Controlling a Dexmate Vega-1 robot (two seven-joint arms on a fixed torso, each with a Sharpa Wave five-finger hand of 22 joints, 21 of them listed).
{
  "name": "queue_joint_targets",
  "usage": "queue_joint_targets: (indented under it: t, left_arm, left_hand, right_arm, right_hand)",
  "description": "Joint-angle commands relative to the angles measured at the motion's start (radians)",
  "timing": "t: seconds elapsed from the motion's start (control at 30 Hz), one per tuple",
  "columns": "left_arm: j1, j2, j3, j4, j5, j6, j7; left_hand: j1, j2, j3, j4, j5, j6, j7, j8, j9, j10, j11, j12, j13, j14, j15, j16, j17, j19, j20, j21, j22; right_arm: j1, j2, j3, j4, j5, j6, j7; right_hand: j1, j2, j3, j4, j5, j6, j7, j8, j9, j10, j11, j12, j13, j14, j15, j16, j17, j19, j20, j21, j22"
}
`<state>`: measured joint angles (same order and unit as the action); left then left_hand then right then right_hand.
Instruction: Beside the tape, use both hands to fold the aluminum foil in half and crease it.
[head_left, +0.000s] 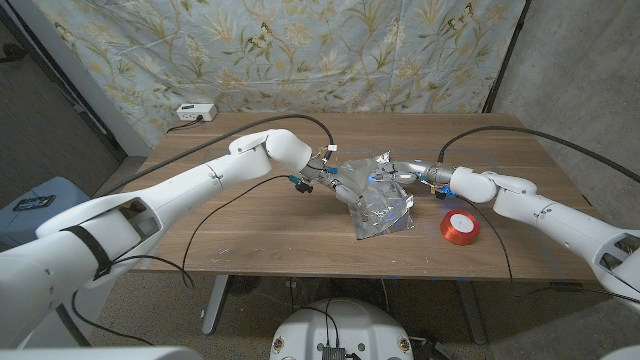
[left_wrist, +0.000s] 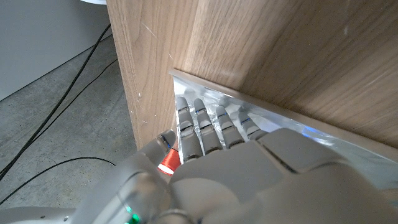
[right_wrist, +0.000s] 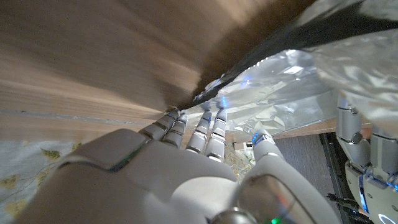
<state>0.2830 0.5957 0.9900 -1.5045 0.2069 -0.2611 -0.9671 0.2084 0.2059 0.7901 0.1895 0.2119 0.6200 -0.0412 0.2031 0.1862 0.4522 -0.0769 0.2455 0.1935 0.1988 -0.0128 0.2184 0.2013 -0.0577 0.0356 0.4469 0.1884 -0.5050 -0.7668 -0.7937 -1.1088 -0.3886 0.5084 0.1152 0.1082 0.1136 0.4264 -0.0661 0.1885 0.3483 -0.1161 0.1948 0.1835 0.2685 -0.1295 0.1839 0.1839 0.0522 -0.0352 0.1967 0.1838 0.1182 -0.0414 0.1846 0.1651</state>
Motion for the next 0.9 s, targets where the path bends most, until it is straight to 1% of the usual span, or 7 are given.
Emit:
queue_joint_targets:
  t: [0.03, 0.33, 0.57, 0.73, 0.77, 0.83, 0.9]
  left_arm:
    - [0.001, 0.008, 0.011, -0.007, 0.022, 0.013, -0.01]
    - [0.022, 0.043, -0.007, -0.065, 0.028, 0.037, -0.006]
    - [0.052, 0.105, -0.074, -0.167, 0.003, 0.078, 0.028]
    - [0.064, 0.136, -0.109, -0.216, -0.008, 0.071, 0.046]
    - [0.066, 0.139, -0.115, -0.222, -0.015, 0.068, 0.047]
    - [0.072, 0.147, -0.129, -0.232, -0.027, 0.057, 0.057]
    - [0.082, 0.157, -0.144, -0.246, -0.027, 0.034, 0.079]
  left_hand:
    - [-0.02, 0.002, 0.006, 0.008, 0.004, 0.02, 0.005, 0.007, 0.002, 0.017, -0.003, 0.006, 0.006, 0.015, -0.003, 0.006, 0.005, -0.007, -0.002, 0.001, 0.007]
    - [-0.033, 0.002, 0.007, 0.009, 0.004, 0.024, 0.009, 0.005, 0.003, 0.022, -0.001, 0.006, 0.007, 0.023, -0.003, 0.01, 0.007, -0.001, -0.003, 0.004, 0.008]
    - [-0.041, 0.002, 0.011, 0.007, 0.005, 0.01, 0.008, -0.002, 0.003, 0.018, -0.003, 0.003, 0.008, 0.031, 0.001, 0.013, 0.008, 0.003, -0.004, 0.006, 0.008]
    - [-0.044, 0.001, 0.017, 0.004, 0.006, 0.009, 0.008, -0.004, 0.003, 0.018, -0.003, 0.002, 0.008, 0.037, -0.001, 0.014, 0.008, 0.01, -0.003, 0.009, 0.008]
    - [-0.044, 0.0, 0.019, 0.001, 0.007, 0.006, 0.011, -0.005, 0.003, 0.016, -0.001, 0.001, 0.008, 0.038, -0.002, 0.014, 0.007, 0.011, -0.003, 0.009, 0.008]
    - [-0.034, -0.008, 0.031, -0.027, 0.011, 0.006, 0.01, -0.006, 0.003, 0.016, -0.004, -0.001, 0.009, 0.042, -0.005, 0.009, -0.002, 0.014, -0.005, 0.01, 0.008]
    - [-0.025, -0.011, 0.037, -0.045, 0.013, 0.006, 0.01, -0.006, 0.003, 0.016, -0.003, -0.002, 0.009, 0.051, -0.005, 0.009, -0.007, 0.022, -0.004, 0.013, 0.007]
  right_arm:
    - [-0.008, 0.003, 0.001, 0.001, 0.004, -0.01, -0.014]
    - [-0.01, 0.003, 0.001, -0.015, 0.004, -0.024, -0.009]
    - [0.007, 0.016, -0.011, -0.007, -0.007, -0.016, 0.003]
    - [0.014, 0.022, -0.016, -0.015, -0.014, -0.022, 0.008]
    - [0.013, 0.021, -0.016, -0.02, -0.014, -0.024, 0.01]
    - [0.012, 0.02, -0.017, -0.03, -0.016, -0.031, 0.014]
    - [0.012, 0.019, -0.017, -0.038, -0.019, -0.037, 0.018]
  right_hand:
    - [-0.009, 0.007, 0.006, -0.002, 0.0, 0.006, -0.003, 0.0, 0.004, 0.003, 0.005, 0.004, 0.003, 0.0, -0.057, 0.005, 0.005, 0.002, -0.038, 0.005, 0.005]
    - [-0.009, 0.009, 0.006, -0.003, 0.0, 0.006, -0.002, 0.0, 0.004, 0.003, 0.002, 0.004, 0.003, 0.0, -0.058, 0.005, 0.005, 0.002, -0.04, 0.005, 0.005]
    - [-0.009, 0.009, 0.007, -0.002, 0.0, 0.007, -0.003, 0.0, 0.004, 0.003, 0.008, 0.004, 0.003, 0.0, -0.058, 0.005, 0.006, 0.002, -0.04, 0.006, 0.005]
    - [-0.01, 0.009, 0.007, -0.002, 0.0, 0.007, -0.002, 0.0, 0.004, 0.003, 0.007, 0.004, 0.003, 0.0, -0.058, 0.005, 0.006, 0.003, -0.04, 0.006, 0.005]
    - [-0.009, 0.009, 0.007, -0.003, 0.0, 0.007, -0.003, 0.0, 0.004, 0.003, 0.007, 0.004, 0.003, 0.0, -0.058, 0.005, 0.005, 0.002, -0.04, 0.006, 0.005]
    - [-0.009, 0.01, 0.007, -0.003, 0.0, 0.007, -0.003, 0.0, 0.004, 0.003, 0.006, 0.004, 0.003, 0.0, -0.058, 0.005, 0.005, 0.002, -0.04, 0.006, 0.005]
    - [-0.01, 0.009, 0.007, -0.003, 0.0, 0.007, -0.003, 0.0, 0.004, 0.003, 0.006, 0.004, 0.003, 0.0, -0.058, 0.005, 0.006, 0.002, -0.04, 0.006, 0.005]
